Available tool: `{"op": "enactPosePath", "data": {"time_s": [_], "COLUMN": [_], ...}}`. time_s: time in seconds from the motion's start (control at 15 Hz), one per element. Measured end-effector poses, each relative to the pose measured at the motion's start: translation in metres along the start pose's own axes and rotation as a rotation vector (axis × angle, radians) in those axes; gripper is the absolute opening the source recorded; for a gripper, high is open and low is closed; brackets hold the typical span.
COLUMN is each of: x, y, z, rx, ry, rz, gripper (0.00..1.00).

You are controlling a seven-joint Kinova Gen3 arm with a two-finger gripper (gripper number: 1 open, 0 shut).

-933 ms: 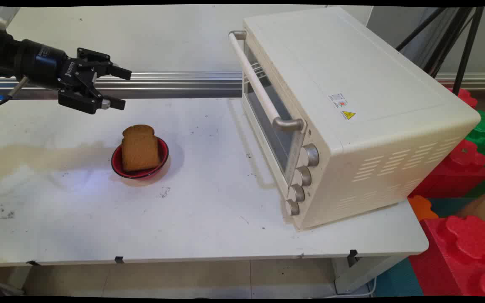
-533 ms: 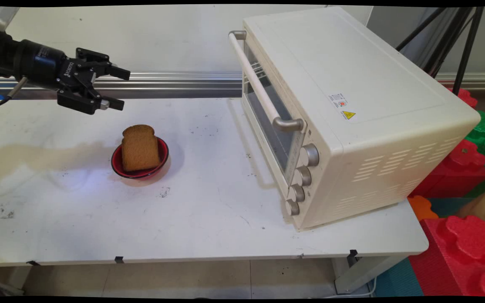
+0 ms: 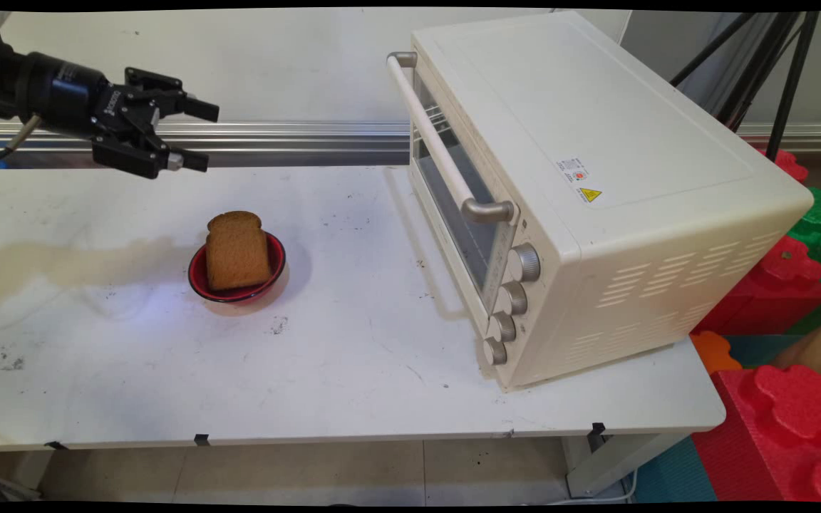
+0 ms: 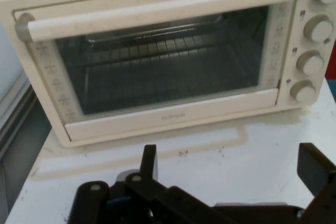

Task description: Open the oven

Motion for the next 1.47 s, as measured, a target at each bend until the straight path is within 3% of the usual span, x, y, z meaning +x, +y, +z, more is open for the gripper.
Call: {"op": "enactPosePath", "data": {"time_s": [0.47,0.93,1.47], "x": [0.027,0.055,0.082], "y": [-0.002,-0.006,-0.015], "z": [0.002,0.024,0.063], "rx": [-0.001,0.001,0.02], "ry": [0.076,0.141,0.167], "rz": [-0.016,-0.019,-0.015], "gripper": [1.0,1.0,1.0]}}
